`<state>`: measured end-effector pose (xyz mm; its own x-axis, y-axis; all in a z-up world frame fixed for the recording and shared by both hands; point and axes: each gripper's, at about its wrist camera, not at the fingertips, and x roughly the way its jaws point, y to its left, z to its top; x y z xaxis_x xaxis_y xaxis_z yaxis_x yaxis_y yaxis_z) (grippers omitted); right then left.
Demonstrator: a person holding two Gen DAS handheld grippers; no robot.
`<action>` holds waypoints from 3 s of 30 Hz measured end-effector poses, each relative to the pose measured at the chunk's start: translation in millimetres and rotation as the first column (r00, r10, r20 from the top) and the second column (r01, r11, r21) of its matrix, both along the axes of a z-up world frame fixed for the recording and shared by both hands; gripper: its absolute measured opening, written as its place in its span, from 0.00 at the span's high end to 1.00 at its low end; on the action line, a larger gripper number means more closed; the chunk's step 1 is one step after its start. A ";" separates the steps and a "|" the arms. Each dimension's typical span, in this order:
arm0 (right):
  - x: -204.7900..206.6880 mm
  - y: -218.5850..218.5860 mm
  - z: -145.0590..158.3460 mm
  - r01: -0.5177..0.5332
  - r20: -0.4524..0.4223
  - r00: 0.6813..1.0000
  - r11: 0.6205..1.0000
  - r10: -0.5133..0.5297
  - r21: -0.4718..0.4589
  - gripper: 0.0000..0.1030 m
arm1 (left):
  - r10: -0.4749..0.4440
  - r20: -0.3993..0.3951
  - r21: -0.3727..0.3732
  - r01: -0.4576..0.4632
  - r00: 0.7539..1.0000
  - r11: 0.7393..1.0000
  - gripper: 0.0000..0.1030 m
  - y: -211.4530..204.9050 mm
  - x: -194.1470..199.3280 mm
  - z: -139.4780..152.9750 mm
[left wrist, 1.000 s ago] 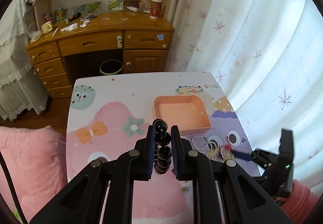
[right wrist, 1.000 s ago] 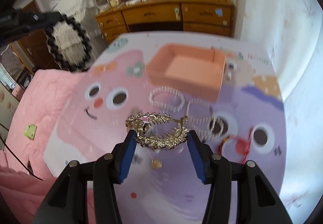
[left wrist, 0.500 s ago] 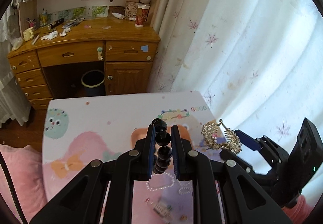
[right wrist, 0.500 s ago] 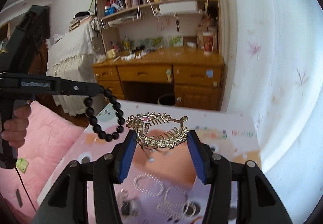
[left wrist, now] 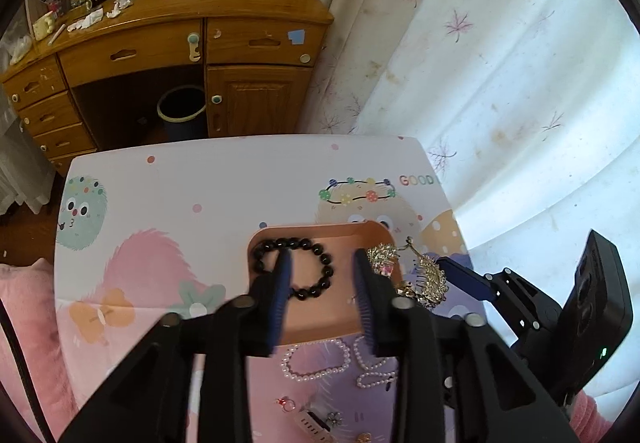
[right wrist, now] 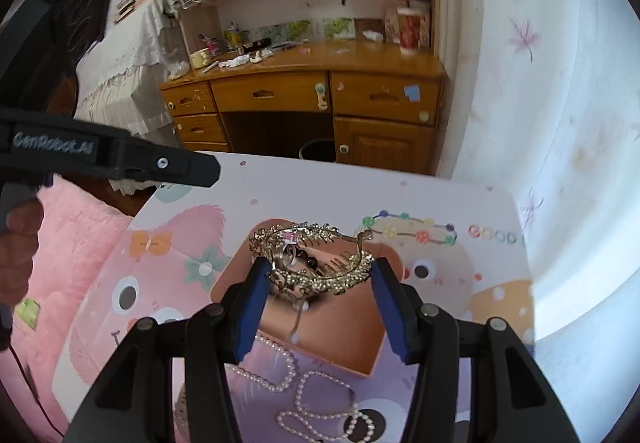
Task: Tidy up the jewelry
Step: 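Carry both items over the pink box and open both tools to drop them, then withdraw both tools from the box toward the remaining jewelry, then grasp blue flower brooch with left tool while right tool grasps red string bracelet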
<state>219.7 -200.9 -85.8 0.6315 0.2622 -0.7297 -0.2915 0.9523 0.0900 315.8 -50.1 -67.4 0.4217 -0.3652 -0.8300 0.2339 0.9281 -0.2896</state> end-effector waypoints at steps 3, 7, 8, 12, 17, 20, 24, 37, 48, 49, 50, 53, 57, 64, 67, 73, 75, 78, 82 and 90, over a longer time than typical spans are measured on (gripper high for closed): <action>7.4 -3.2 -6.6 0.020 -0.033 0.999 1.000 -0.019 0.019 0.36 | 0.022 -0.004 -0.008 -0.022 1.000 1.000 0.54 6.1 -0.2 -0.3; -0.1 -6.9 -7.1 0.022 -0.026 0.999 1.000 -0.022 0.022 0.35 | 0.049 -0.006 -0.001 -0.049 0.999 0.999 0.54 17.4 -4.7 0.7; -2.7 -8.2 -7.9 0.024 -0.034 0.999 0.999 -0.023 0.023 0.35 | 0.054 -0.007 0.001 -0.054 0.998 0.999 0.53 20.7 -5.5 1.5; -11.2 -15.3 -14.2 0.039 -0.079 0.996 0.999 -0.038 0.014 0.33 | 0.084 -0.030 0.006 -0.084 0.996 0.996 0.49 32.0 -13.2 -1.5; -34.1 -24.7 -22.7 0.074 -0.140 0.988 0.997 -0.072 0.007 0.28 | 0.111 -0.051 0.032 -0.110 0.993 0.993 0.39 43.8 -31.3 -4.1; -51.6 -29.7 -23.8 0.092 -0.165 0.982 0.996 -0.091 -0.003 0.28 | 0.115 -0.066 0.047 -0.112 0.991 0.993 0.38 48.4 -43.2 -6.3; -72.1 -33.8 -25.0 0.130 -0.203 0.971 0.991 -0.125 0.010 0.26 | 0.112 -0.077 0.060 -0.108 0.991 0.992 0.28 53.4 -65.4 -6.6; -155.3 -61.1 -28.1 0.397 -0.344 0.882 0.901 -0.322 0.176 0.24 | 0.061 -0.079 0.091 -0.054 0.995 0.994 0.24 62.8 -152.3 -7.1; -234.5 -65.7 -37.9 0.612 -0.441 0.762 0.750 -0.475 0.251 0.21 | -0.040 -0.083 0.190 0.055 0.996 0.980 0.24 64.6 -220.7 -16.8; -238.6 -66.3 -39.2 0.622 -0.451 0.754 0.741 -0.478 0.252 0.21 | -0.050 -0.078 0.209 0.065 0.996 0.976 0.24 63.5 -226.0 -18.5; -243.1 -67.3 -40.8 0.633 -0.464 0.742 0.734 -0.483 0.247 0.21 | -0.062 -0.071 0.226 0.076 0.996 0.971 0.24 62.8 -230.5 -20.2; -247.0 -72.3 -44.5 0.648 -0.489 0.720 0.729 -0.492 0.221 0.21 | -0.122 -0.030 0.274 0.126 0.992 0.953 0.24 56.5 -246.2 -23.0; -241.0 -83.9 -46.6 0.646 -0.496 0.716 0.736 -0.491 0.203 0.21 | -0.126 -0.053 0.321 0.136 0.991 0.937 0.18 46.9 -252.4 -32.0; -205.5 -105.5 -45.9 0.550 -0.483 0.765 0.822 -0.426 0.145 0.21 | -0.032 -0.120 0.291 0.066 0.992 0.954 0.16 25.1 -251.5 -50.6; -187.2 -114.2 -47.5 0.483 -0.458 0.799 0.869 -0.389 0.105 0.21 | 0.006 -0.141 0.263 0.031 0.990 0.964 0.16 12.1 -248.7 -63.4; -160.3 -110.0 -69.3 0.253 -0.379 0.894 0.967 -0.240 -0.016 0.21 | 0.102 -0.195 0.270 -0.047 0.976 0.962 0.16 -8.0 -237.6 -104.8; -155.8 -104.6 -79.6 0.174 -0.340 0.921 0.982 -0.187 -0.069 0.21 | 0.122 -0.202 0.240 -0.072 0.972 0.968 0.16 -11.9 -234.6 -115.1; -152.2 -99.2 -91.2 0.057 -0.262 0.962 0.994 -0.081 -0.097 0.21 | 0.160 -0.228 0.194 -0.117 0.960 0.974 0.16 -16.9 -230.1 -131.6; -146.8 -89.7 -110.9 -0.038 -0.188 0.982 0.985 0.006 -0.170 0.21 | 0.216 -0.245 0.186 -0.173 0.945 0.967 0.16 -21.7 -225.6 -146.2; -133.0 -89.0 -124.9 -0.064 -0.152 0.988 0.982 0.037 -0.177 0.21 | 0.253 -0.245 0.221 -0.201 0.936 0.954 0.24 -31.3 -221.3 -162.4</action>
